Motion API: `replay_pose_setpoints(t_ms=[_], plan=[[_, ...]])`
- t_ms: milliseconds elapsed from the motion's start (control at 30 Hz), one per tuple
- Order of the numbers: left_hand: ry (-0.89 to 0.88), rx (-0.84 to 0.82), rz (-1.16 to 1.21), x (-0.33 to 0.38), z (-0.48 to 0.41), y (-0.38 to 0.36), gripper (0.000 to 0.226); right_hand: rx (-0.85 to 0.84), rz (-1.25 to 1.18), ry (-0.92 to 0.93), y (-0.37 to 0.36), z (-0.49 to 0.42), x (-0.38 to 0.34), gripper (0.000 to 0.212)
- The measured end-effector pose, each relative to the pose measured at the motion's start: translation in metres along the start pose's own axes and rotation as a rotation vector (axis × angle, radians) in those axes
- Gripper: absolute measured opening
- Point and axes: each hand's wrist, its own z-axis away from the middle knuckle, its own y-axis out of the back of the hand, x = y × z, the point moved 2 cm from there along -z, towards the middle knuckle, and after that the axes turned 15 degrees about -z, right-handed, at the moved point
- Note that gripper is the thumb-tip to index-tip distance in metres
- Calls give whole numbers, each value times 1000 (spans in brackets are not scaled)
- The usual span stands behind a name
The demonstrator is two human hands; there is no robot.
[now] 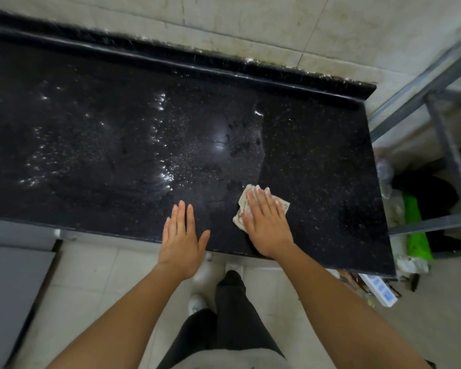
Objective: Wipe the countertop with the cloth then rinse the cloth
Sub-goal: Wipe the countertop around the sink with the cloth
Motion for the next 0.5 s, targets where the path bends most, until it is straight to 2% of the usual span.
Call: replay_pose_setpoints(t_ms=[200, 500], plan=[[-93, 47, -114, 2, -11, 4, 80, -4, -13, -4, 17, -38, 3, 59], [-81, 72, -84, 29, -72, 30, 83, 1, -20, 3, 48, -121, 16, 60]])
